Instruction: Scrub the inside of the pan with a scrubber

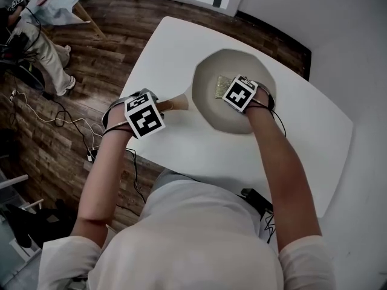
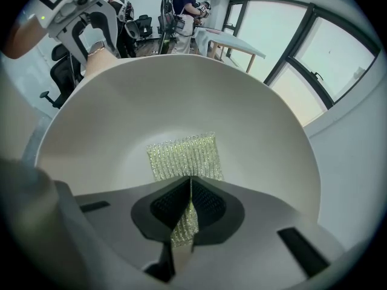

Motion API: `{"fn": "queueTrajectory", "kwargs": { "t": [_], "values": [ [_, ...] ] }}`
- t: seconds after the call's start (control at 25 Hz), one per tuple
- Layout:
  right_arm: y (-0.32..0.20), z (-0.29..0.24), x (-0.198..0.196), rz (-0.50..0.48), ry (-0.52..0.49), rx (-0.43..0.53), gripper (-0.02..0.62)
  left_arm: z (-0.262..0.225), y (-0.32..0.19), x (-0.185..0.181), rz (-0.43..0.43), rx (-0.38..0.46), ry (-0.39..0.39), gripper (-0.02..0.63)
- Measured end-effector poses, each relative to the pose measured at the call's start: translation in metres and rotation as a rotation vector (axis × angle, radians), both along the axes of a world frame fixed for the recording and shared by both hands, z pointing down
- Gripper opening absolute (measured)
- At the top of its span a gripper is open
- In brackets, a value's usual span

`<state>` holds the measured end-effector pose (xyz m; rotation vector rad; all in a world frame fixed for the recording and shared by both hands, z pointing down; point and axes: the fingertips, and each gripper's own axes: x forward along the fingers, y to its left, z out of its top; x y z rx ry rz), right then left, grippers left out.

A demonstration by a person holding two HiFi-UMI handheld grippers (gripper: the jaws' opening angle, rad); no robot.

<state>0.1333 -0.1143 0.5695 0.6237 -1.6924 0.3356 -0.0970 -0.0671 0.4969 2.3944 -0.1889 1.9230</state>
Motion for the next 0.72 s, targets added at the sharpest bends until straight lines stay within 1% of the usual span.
{"fn": "queueTrajectory", "kwargs": {
  "t": [0.12,0.2,0.32,0.44,0.52,0.64,0.72],
  "values": [
    [0.002,-0.001,-0.003,-0.011,0.001,0.003,0.023,-0.012,0.005,-0.014,-0.028,0.012,0.022,0.218],
    [0.006,0.0,-0.005,-0.031,0.005,-0.004,0.023,-0.02,0.008,-0.02,-0.045,0.036,0.035,0.215],
    [0.02,0.0,-0.009,-0.064,-0.001,-0.053,0.023,-0.035,0.012,-0.025,-0.075,0.088,0.066,0.21],
    [0.039,0.001,-0.009,-0.063,-0.02,-0.142,0.023,-0.054,0.006,-0.025,-0.128,0.181,0.135,0.209],
    [0.05,0.002,-0.01,-0.056,-0.039,-0.198,0.023,-0.066,-0.001,-0.024,-0.184,0.246,0.196,0.209],
    [0.064,0.002,-0.014,-0.061,-0.072,-0.26,0.023,-0.084,-0.003,-0.024,-0.257,0.3,0.28,0.207],
    [0.068,0.001,-0.014,-0.067,-0.085,-0.285,0.023,-0.095,-0.002,-0.023,-0.272,0.322,0.308,0.207]
  ]
}}
